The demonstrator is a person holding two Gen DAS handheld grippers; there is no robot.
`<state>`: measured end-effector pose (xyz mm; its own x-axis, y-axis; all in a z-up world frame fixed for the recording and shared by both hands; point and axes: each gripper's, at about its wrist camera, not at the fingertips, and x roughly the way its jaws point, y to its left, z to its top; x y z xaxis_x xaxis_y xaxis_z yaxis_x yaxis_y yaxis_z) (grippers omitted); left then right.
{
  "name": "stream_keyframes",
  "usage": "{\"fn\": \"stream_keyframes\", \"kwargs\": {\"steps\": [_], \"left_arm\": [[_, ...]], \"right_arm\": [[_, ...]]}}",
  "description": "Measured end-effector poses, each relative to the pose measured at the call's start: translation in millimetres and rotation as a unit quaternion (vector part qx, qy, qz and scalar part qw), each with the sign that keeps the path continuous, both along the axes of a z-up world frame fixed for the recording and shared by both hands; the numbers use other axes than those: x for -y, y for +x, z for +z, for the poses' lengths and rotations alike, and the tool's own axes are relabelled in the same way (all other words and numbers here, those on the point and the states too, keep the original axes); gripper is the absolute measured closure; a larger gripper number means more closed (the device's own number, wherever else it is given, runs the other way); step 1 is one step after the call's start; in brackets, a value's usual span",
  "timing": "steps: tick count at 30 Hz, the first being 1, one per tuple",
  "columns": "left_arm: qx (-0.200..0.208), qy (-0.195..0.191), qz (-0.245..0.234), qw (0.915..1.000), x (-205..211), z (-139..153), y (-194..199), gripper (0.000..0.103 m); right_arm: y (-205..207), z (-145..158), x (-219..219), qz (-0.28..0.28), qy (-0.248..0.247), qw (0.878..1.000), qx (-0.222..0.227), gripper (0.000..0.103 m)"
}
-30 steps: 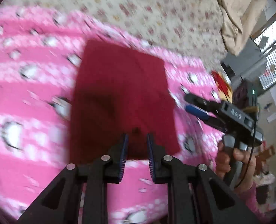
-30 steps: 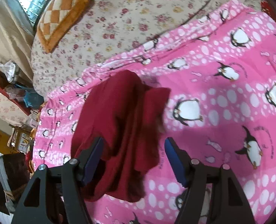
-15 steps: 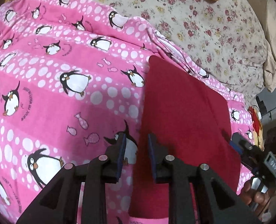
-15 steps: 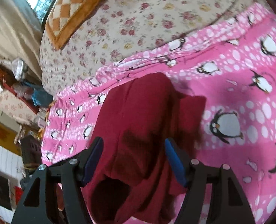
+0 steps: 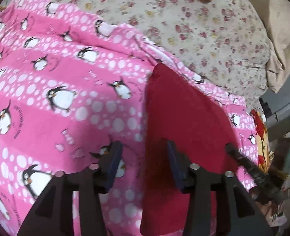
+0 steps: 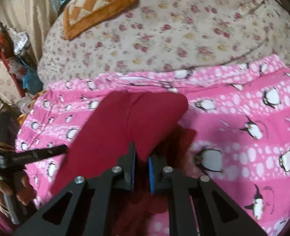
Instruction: Fold small clothes
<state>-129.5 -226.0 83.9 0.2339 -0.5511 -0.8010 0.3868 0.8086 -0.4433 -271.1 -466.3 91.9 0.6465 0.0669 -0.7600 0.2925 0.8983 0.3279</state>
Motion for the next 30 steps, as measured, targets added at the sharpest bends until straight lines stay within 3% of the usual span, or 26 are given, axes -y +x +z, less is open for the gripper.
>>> {"fn": "stream_keyframes", "kwargs": {"steps": [4,7,9,11,13,14,16,19,23,26,27,28,30], "left_arm": [[-0.016,-0.018,0.01,0.9997,2.4,-9.1,5.4,0.061],[-0.029,-0.027,0.013,0.9991,-2.8,-10.8,8.6,0.06],[-0.04,-0.059,0.015,0.9974,-10.6,-5.4,10.8,0.06],[-0.03,-0.086,0.018,0.9956,-15.1,3.4,11.5,0.06],[-0.024,-0.084,0.007,0.9962,-11.2,6.0,11.1,0.06],[-0.025,-0.076,-0.003,0.9968,-6.7,4.5,10.0,0.06],[-0.032,-0.06,-0.01,0.9976,0.3,-4.7,8.2,0.06],[-0.049,-0.043,-0.007,0.9979,6.3,-21.7,11.0,0.06],[-0.058,-0.042,-0.004,0.9974,10.1,-30.7,14.3,0.06],[-0.058,-0.043,-0.007,0.9974,14.2,-30.9,12.9,0.06],[-0.058,-0.043,-0.008,0.9974,15.2,-31.4,11.1,0.06],[-0.058,-0.044,-0.008,0.9973,15.3,-32.4,11.0,0.059],[-0.056,-0.044,-0.005,0.9974,15.6,-34.2,8.3,0.057]], "right_arm": [[-3.6,-21.8,10.5,-0.013,0.024,1.0,-0.012,0.093],[-3.4,-16.9,10.1,-0.006,0.028,1.0,-0.006,0.091],[-1.2,-11.4,1.3,0.007,0.006,1.0,-0.007,0.09],[1.4,-7.1,-7.7,0.014,-0.007,1.0,-0.005,0.089],[2.0,-4.6,-9.6,0.011,0.006,1.0,0.005,0.087],[1.4,-4.1,-8.0,0.004,0.02,1.0,0.01,0.084],[0.8,-6.3,-1.9,-0.016,0.052,0.998,0.013,0.066],[-5.4,-7.8,5.4,-0.04,0.066,0.997,0.01,0.053],[-8.0,-8.3,5.5,-0.033,0.091,0.995,0.013,0.05],[1.8,-6.8,-7.6,-0.004,0.04,0.999,0.011,0.056],[10.1,-5.5,-14.2,0.005,-0.007,1.0,-0.001,0.082],[16.3,-3.2,-17.2,0.014,-0.03,0.999,-0.006,0.091],[24.5,5.1,-16.3,0.025,-0.049,0.998,0.005,0.092]]}}
